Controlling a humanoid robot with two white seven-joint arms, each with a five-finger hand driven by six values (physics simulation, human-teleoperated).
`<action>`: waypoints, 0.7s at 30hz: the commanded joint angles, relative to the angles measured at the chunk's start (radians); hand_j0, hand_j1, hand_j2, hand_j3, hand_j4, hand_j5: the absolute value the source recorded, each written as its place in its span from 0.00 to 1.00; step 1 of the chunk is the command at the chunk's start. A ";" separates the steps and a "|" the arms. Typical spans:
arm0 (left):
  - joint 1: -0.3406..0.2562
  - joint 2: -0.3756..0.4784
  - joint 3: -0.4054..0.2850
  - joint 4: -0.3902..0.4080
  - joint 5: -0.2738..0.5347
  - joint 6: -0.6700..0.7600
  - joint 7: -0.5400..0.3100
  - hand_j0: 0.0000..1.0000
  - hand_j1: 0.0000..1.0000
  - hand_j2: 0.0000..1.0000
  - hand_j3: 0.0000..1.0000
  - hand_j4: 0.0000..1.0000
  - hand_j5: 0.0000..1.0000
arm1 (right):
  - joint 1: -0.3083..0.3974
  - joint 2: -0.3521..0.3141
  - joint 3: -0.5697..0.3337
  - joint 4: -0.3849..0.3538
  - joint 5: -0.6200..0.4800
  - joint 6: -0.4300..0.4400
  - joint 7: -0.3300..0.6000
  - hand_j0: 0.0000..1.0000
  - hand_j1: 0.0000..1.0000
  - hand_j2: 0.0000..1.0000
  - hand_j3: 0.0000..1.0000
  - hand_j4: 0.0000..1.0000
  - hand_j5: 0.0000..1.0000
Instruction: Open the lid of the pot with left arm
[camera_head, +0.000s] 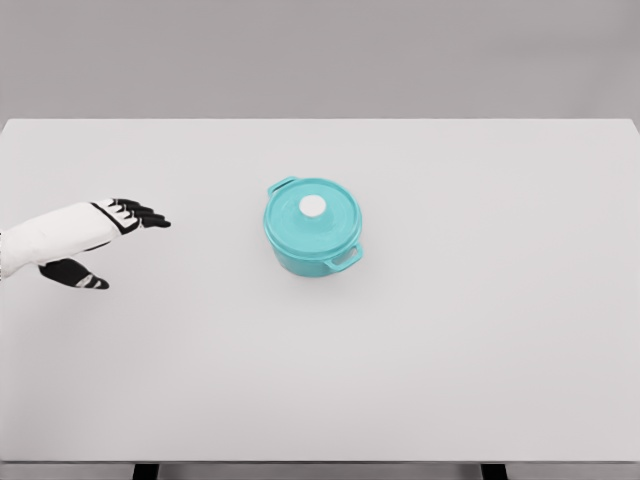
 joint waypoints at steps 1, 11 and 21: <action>0.000 -0.011 -0.002 -0.010 -0.005 0.002 -0.003 1.00 1.00 1.00 1.00 1.00 1.00 | 0.000 0.000 -0.001 0.000 -0.001 -0.001 0.000 1.00 1.00 1.00 1.00 1.00 1.00; -0.074 -0.039 -0.018 -0.013 -0.032 0.002 -0.074 1.00 1.00 1.00 1.00 1.00 1.00 | 0.005 0.000 0.000 0.000 0.001 0.002 -0.002 1.00 1.00 1.00 1.00 1.00 1.00; -0.686 -0.263 -0.586 0.167 -0.029 0.002 -0.074 1.00 1.00 1.00 1.00 1.00 1.00 | 0.005 0.000 0.000 0.000 0.001 0.002 -0.002 1.00 1.00 1.00 1.00 1.00 1.00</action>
